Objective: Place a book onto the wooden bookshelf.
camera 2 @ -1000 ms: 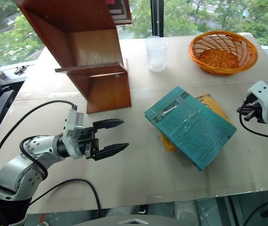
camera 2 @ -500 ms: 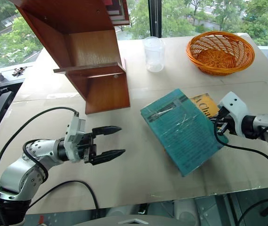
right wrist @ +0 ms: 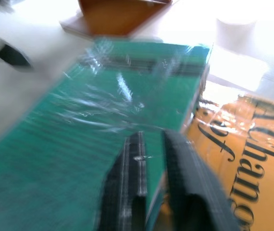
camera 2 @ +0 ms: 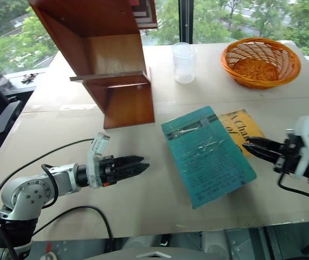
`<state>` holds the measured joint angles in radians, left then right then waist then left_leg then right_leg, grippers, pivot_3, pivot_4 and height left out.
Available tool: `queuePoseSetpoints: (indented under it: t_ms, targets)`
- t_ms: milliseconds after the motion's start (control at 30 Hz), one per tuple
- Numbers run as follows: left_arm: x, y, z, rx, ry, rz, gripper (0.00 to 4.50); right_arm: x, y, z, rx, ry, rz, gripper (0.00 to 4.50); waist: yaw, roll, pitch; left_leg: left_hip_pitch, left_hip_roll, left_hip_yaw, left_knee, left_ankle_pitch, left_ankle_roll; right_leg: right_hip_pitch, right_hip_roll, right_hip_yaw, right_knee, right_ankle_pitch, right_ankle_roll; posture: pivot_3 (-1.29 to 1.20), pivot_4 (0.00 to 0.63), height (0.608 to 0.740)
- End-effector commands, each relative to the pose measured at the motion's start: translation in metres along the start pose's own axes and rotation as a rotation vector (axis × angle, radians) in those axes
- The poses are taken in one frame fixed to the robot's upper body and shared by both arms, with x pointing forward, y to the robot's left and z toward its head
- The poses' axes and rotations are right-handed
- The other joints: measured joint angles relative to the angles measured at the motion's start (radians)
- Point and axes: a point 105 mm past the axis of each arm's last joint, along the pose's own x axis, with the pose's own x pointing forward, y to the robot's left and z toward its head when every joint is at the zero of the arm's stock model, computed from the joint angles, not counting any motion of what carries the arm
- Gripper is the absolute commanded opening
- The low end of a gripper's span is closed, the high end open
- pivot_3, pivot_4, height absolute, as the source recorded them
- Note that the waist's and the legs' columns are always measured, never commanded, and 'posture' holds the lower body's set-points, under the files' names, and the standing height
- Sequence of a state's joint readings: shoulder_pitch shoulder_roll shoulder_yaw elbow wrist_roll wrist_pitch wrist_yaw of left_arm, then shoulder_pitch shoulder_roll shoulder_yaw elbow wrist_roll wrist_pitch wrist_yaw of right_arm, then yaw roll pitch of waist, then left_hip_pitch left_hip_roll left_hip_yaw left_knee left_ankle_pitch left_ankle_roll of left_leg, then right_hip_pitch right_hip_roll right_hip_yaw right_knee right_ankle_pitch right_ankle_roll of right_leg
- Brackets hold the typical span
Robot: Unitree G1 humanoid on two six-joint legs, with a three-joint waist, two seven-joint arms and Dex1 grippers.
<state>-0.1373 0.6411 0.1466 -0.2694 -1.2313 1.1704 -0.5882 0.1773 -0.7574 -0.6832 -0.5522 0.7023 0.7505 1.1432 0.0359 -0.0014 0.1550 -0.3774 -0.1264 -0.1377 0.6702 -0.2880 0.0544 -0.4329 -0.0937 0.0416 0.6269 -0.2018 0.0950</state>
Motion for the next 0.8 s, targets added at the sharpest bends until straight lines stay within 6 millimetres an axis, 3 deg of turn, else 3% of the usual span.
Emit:
queuePoseSetpoints:
  t_ms: [33, 133, 167, 400, 667, 800]
  targets:
    - [0.006, 0.003, -0.003, -0.196, 0.019, -0.024, 4.50, -0.010, 0.027, 0.013, -0.097, -0.055, 0.098, 2.78, -0.009, 0.000, 0.000, 0.001, 0.001, 0.000, 0.000, 0.000, 0.000, 0.001, 0.001, 0.000, 0.000, 0.000, 0.000, 0.00, 0.150, 0.740]
    - [0.019, 0.008, -0.005, -0.288, 0.021, -0.033, 4.50, -0.015, 0.039, 0.013, -0.144, -0.067, 0.114, 4.26, -0.020, 0.000, 0.000, 0.003, 0.001, 0.000, 0.000, 0.000, 0.000, 0.002, 0.001, 0.001, 0.003, 0.000, -0.001, 0.00, 0.150, 0.740]
    - [0.025, 0.009, -0.006, -0.306, 0.020, -0.028, 4.50, -0.016, 0.041, 0.014, -0.151, -0.072, 0.113, 4.42, -0.020, 0.000, 0.000, 0.004, 0.001, 0.001, 0.000, 0.000, -0.001, 0.002, 0.001, 0.001, 0.003, 0.001, -0.001, 0.00, 0.150, 0.740]
    - [0.057, 0.011, 0.000, -0.407, -0.029, -0.065, 4.50, -0.020, 0.048, 0.022, -0.240, -0.098, 0.116, 4.42, -0.014, -0.002, -0.001, 0.015, 0.001, 0.002, 0.000, -0.002, -0.003, 0.013, -0.001, 0.002, 0.003, 0.000, -0.001, 0.00, 0.150, 0.740]
    - [0.072, 0.005, -0.002, -0.404, -0.002, -0.080, 4.50, -0.024, 0.023, 0.039, -0.273, -0.067, 0.211, 4.42, -0.015, -0.003, -0.002, 0.016, 0.001, 0.002, 0.000, -0.001, -0.002, 0.015, -0.001, 0.002, 0.001, 0.000, -0.001, 0.00, 0.150, 0.740]
    - [0.080, 0.004, 0.001, -0.429, -0.013, -0.099, 4.50, -0.022, 0.024, 0.049, -0.265, -0.061, 0.271, 4.42, -0.008, -0.003, -0.002, 0.015, 0.001, 0.002, 0.000, -0.001, -0.002, 0.015, -0.004, 0.001, 0.001, 0.000, -0.001, 0.00, 0.150, 0.740]
